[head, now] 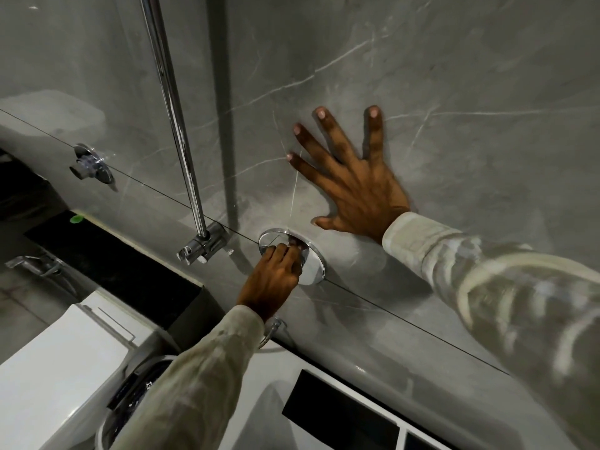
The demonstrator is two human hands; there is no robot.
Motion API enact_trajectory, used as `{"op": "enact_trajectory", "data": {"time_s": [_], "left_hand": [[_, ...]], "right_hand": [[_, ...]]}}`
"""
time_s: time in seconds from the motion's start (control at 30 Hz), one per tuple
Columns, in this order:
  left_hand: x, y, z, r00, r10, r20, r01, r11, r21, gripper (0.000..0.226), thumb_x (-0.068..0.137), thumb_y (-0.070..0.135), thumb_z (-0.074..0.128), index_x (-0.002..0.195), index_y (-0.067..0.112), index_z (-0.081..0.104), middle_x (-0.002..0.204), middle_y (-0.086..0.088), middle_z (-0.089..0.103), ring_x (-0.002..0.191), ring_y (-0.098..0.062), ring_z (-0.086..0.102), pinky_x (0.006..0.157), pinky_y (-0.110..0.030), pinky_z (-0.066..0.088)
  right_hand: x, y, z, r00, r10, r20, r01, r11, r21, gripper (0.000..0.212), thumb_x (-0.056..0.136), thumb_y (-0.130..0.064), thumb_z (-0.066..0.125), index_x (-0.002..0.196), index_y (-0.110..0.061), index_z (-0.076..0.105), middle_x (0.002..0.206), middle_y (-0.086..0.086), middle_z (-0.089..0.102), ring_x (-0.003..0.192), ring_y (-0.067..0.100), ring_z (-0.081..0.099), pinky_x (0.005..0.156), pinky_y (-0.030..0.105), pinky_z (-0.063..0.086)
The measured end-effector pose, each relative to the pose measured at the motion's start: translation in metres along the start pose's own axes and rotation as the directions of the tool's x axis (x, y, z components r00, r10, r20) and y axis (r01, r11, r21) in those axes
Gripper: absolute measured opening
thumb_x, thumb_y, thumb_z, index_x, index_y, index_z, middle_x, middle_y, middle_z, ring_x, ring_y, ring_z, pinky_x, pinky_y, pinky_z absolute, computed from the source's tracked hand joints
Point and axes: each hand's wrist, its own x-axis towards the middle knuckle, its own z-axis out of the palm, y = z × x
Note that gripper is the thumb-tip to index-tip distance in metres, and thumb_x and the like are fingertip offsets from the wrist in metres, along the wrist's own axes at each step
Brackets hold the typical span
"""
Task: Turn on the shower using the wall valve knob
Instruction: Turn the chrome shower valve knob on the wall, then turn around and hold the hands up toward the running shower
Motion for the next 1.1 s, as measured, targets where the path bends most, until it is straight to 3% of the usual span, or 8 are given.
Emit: {"op": "enact_trajectory", "data": {"time_s": [0.17,0.27,0.37,0.53,0.77,0.87,0.97,1.1], "left_hand": [[-0.008,-0.013,-0.010,0.997,-0.072,0.004,0.072,0.985,-0.154,0.044,0.091,0.025,0.075,0.131,0.008,0.064,0.121,-0.018,0.071,0.103,-0.039,0.068,0.084,-0.051,0.057],[-0.027,-0.032,-0.030,0.962,-0.216,0.165,0.250,0.940,-0.233,0.073,0.095,0.057,0.051,0.153,0.014,0.042,0.157,-0.020,0.047,0.140,-0.042,0.048,0.112,-0.059,0.043],[-0.052,-0.065,-0.059,0.934,-0.298,0.197,0.333,0.926,-0.178,0.101,0.089,0.076,0.037,0.164,0.014,0.011,0.174,-0.016,0.010,0.160,-0.039,0.013,0.128,-0.067,0.016],[-0.111,-0.134,-0.130,0.912,-0.386,0.139,0.388,0.921,0.014,0.108,0.086,0.085,0.026,0.164,0.013,0.001,0.175,-0.012,-0.004,0.161,-0.036,-0.002,0.128,-0.068,0.009],[-0.216,-0.204,-0.256,0.802,-0.597,0.035,0.578,0.788,0.212,0.109,0.083,0.085,0.027,0.164,0.012,0.012,0.176,-0.010,0.007,0.162,-0.034,0.005,0.128,-0.068,0.008],[-0.272,-0.226,-0.313,0.751,-0.660,0.003,0.626,0.714,0.314,0.109,0.085,0.084,0.023,0.164,0.011,0.010,0.176,-0.010,0.005,0.162,-0.034,0.000,0.127,-0.069,0.004],[-0.331,-0.238,-0.374,0.689,-0.720,-0.085,0.689,0.614,0.386,0.109,0.086,0.084,0.022,0.164,0.010,0.008,0.176,-0.010,0.001,0.162,-0.034,-0.003,0.127,-0.070,0.001],[-0.403,-0.246,-0.457,0.606,-0.773,-0.188,0.730,0.447,0.516,0.108,0.087,0.087,0.014,0.164,0.012,0.004,0.176,-0.011,-0.001,0.162,-0.035,-0.004,0.125,-0.072,0.004]], "right_hand": [[0.004,0.001,-0.004,0.999,0.001,0.035,-0.002,1.000,0.021,0.134,0.079,-0.101,0.045,0.180,-0.026,-0.003,0.186,0.016,-0.012,0.171,0.047,0.001,0.116,0.085,-0.020],[0.004,0.004,-0.010,0.997,0.011,0.077,-0.015,0.999,0.046,0.132,0.081,-0.100,0.045,0.180,-0.027,-0.003,0.185,0.017,-0.015,0.171,0.048,-0.003,0.116,0.086,-0.022],[0.008,0.003,-0.021,0.994,0.008,0.107,-0.030,0.979,0.203,0.120,0.086,-0.096,0.042,0.180,-0.034,0.000,0.186,0.015,-0.017,0.171,0.048,-0.009,0.115,0.084,-0.031],[0.044,-0.020,-0.060,0.995,-0.037,0.088,-0.004,0.907,0.422,0.116,0.085,-0.103,0.024,0.173,-0.040,-0.019,0.180,0.008,-0.029,0.172,0.038,-0.017,0.115,0.082,-0.032],[0.144,-0.033,-0.179,0.988,0.027,-0.152,0.058,0.846,0.530,0.115,0.083,-0.103,0.022,0.178,-0.042,-0.002,0.188,0.007,-0.004,0.174,0.034,-0.003,0.122,0.084,-0.018],[0.186,-0.036,-0.242,0.962,0.051,-0.269,0.108,0.831,0.546,0.115,0.083,-0.103,0.026,0.178,-0.041,0.006,0.188,0.007,0.006,0.174,0.036,0.006,0.124,0.086,-0.003],[0.220,-0.039,-0.312,0.912,0.084,-0.401,0.179,0.798,0.575,0.114,0.082,-0.101,0.021,0.178,-0.040,0.011,0.187,0.009,0.014,0.173,0.036,0.012,0.124,0.087,0.002],[0.255,-0.040,-0.405,0.847,0.121,-0.518,0.270,0.741,0.614,0.116,0.083,-0.104,0.017,0.176,-0.040,-0.007,0.188,0.008,-0.003,0.174,0.036,-0.002,0.125,0.087,-0.004]]}}
